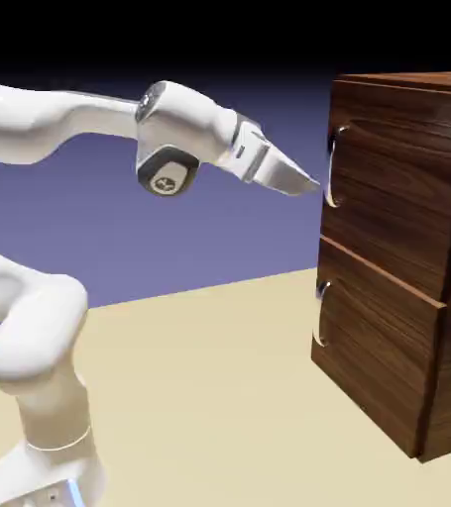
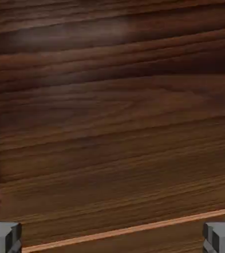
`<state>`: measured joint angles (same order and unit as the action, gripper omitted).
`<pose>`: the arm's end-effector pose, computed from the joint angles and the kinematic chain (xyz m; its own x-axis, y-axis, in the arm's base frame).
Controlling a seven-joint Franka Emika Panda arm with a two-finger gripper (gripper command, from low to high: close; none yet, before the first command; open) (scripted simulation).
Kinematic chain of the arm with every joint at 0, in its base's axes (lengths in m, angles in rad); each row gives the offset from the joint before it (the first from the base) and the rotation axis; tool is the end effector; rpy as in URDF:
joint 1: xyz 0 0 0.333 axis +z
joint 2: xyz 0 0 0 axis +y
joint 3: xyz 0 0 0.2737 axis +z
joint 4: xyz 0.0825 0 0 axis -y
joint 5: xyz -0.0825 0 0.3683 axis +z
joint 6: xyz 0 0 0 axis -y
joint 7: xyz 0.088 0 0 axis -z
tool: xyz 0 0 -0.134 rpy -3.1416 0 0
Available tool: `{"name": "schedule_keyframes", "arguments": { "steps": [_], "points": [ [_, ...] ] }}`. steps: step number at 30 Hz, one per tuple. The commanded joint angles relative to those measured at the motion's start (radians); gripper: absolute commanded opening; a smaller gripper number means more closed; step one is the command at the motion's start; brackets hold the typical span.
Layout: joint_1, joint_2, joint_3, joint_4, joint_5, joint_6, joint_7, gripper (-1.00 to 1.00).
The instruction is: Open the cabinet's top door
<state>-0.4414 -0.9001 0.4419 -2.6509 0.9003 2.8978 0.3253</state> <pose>0.3826 -0.0193 0.5699 0.1717 -0.8151 0.5533 -0.3813 -0.5729 -0.7256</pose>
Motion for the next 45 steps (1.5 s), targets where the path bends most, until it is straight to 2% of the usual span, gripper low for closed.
{"name": "schedule_keyframes", "arguments": {
  "steps": [1, 36, 38, 43, 44, 45],
  "points": [
    [-0.022, -0.016, 0.021, 0.008, 0.044, -0.007, -0.02, 0.0],
    [-0.789, -0.574, 0.769, 0.277, 1.566, -0.242, -0.723, 0.0],
    [-0.796, -0.58, 0.776, 0.279, 1.581, -0.245, -0.73, 0.0],
    [-0.951, -0.567, 0.814, 0.42, 1.623, -0.256, -0.728, 0.0],
    [-0.951, -0.567, 0.814, 0.42, 1.623, -0.256, -0.728, -1.0],
    [-0.951, -0.567, 0.814, 0.42, 1.623, -0.256, -0.728, -1.0]
  ]
}}
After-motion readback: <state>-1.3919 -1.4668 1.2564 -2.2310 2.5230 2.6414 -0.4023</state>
